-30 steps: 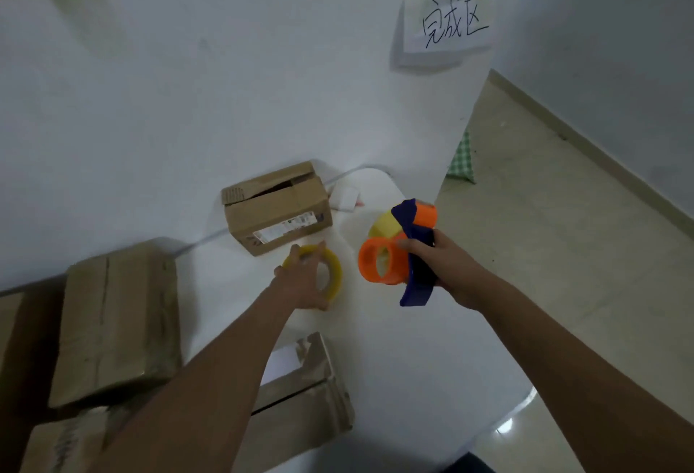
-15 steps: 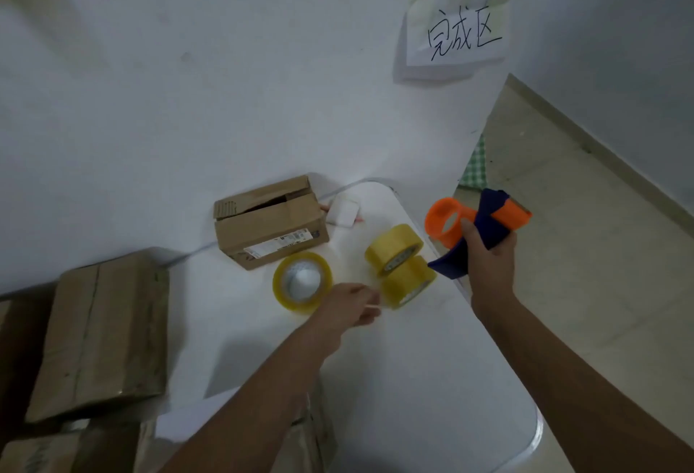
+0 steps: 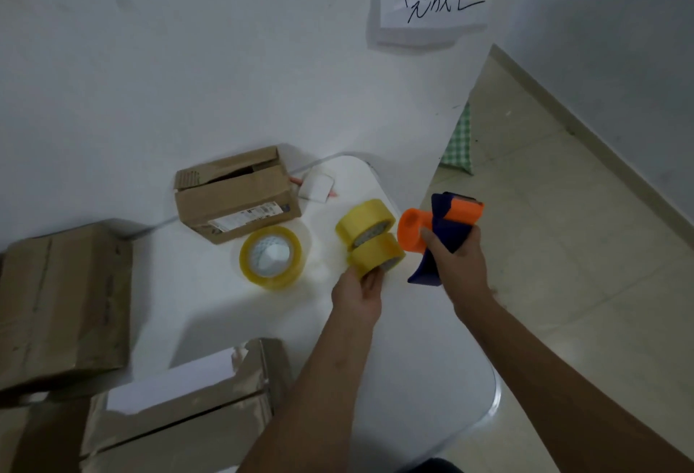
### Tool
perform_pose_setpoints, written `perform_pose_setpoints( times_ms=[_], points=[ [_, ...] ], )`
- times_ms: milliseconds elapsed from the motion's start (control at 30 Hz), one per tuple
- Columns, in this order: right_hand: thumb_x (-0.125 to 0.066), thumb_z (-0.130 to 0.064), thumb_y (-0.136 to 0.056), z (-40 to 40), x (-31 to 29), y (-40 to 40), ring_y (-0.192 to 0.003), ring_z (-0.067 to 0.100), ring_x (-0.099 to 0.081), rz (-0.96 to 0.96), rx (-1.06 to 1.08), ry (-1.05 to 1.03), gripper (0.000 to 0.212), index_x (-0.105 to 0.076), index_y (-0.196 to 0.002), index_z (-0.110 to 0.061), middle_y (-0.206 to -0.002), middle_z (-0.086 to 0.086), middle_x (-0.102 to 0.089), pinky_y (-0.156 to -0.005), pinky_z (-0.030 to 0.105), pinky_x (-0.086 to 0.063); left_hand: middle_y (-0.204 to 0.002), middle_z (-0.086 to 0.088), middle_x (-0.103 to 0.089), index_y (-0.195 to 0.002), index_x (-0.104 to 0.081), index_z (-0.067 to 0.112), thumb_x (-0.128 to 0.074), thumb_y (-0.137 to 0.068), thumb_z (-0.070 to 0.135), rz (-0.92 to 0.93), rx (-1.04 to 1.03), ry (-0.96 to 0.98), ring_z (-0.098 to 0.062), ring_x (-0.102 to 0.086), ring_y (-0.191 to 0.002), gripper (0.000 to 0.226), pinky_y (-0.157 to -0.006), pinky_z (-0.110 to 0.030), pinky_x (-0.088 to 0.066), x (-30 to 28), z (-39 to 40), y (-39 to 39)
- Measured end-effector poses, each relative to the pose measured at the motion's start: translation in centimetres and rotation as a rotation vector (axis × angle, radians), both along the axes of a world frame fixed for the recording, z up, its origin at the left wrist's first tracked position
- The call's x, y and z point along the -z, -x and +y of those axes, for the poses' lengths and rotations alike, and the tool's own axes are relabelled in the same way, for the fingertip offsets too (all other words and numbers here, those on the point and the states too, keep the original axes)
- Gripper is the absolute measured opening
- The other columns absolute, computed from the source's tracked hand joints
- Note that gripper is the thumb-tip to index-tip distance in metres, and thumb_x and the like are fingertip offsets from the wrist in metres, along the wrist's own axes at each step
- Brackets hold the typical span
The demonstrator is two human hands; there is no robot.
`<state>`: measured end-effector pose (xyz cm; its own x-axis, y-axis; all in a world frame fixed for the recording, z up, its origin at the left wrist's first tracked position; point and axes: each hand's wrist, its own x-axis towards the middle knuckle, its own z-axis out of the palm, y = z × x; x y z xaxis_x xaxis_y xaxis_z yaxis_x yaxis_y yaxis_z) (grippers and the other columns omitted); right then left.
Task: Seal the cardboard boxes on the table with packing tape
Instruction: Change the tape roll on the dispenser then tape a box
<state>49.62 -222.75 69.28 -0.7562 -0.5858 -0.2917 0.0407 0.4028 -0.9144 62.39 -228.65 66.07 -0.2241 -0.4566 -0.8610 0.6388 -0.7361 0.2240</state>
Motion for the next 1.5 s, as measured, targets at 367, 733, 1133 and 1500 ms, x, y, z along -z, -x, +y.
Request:
perform_pose_setpoints(
  times_ms=[367, 733, 1133, 1500],
  points=[
    [-0.075, -0.028, -0.083, 1.7, -1.5, -0.1, -0.095, 0.015, -0.061, 0.120, -0.136, -0.009, 0.058, -0.041, -0.129, -0.019, -0.110, -0.003, -0.060, -0.070, 0.021, -0.048, -0.135, -0.024, -0.052, -0.156, -0.017, 0.022, -0.052, -0.099, -0.004, -0.118, 0.090, 0.087, -0.034, -0.060, -0.114, 0.072, -0.099, -0.046, -0.049, -1.1, 2.2, -3.0],
    [-0.078, -0.030, -0.081, 3.6, -1.3, -3.2, -0.089, 0.003, -0.058, 0.116, -0.337, -0.055, 0.059, -0.039, -0.125, -0.025, -0.100, -0.018, -0.057, -0.061, 0.012, -0.043, -0.123, -0.013, -0.065, -0.145, -0.026, 0.044, -0.068, -0.092, 0.011, -0.307, 0.602, 0.557, -0.022, -0.069, -0.108, 0.075, -0.085, -0.034, -0.059, -4.3, 3.9, -8.7],
    [-0.078, -0.033, -0.080, 5.3, -2.9, -7.8, -0.089, -0.012, -0.059, 0.033, -0.514, -0.019, 0.058, -0.040, -0.123, -0.036, -0.107, -0.017, -0.062, -0.063, 0.007, -0.048, -0.122, 0.003, -0.065, -0.130, -0.028, 0.072, -0.068, -0.092, 0.032, -0.604, 0.774, 0.994, -0.012, -0.065, -0.107, 0.069, -0.092, -0.038, -0.056, -6.7, 4.9, -11.2],
    [-0.081, -0.028, -0.077, 4.8, -4.2, -11.0, -0.099, 0.007, -0.064, -0.071, -0.480, 0.114, 0.064, -0.046, -0.131, -0.029, -0.110, -0.008, -0.065, -0.066, 0.019, -0.055, -0.122, -0.011, -0.060, -0.128, -0.039, 0.066, -0.061, -0.094, 0.035, -0.572, 0.754, 1.027, -0.025, -0.062, -0.114, 0.051, -0.097, -0.053, -0.052, -8.5, 3.1, -13.4]
  ],
)
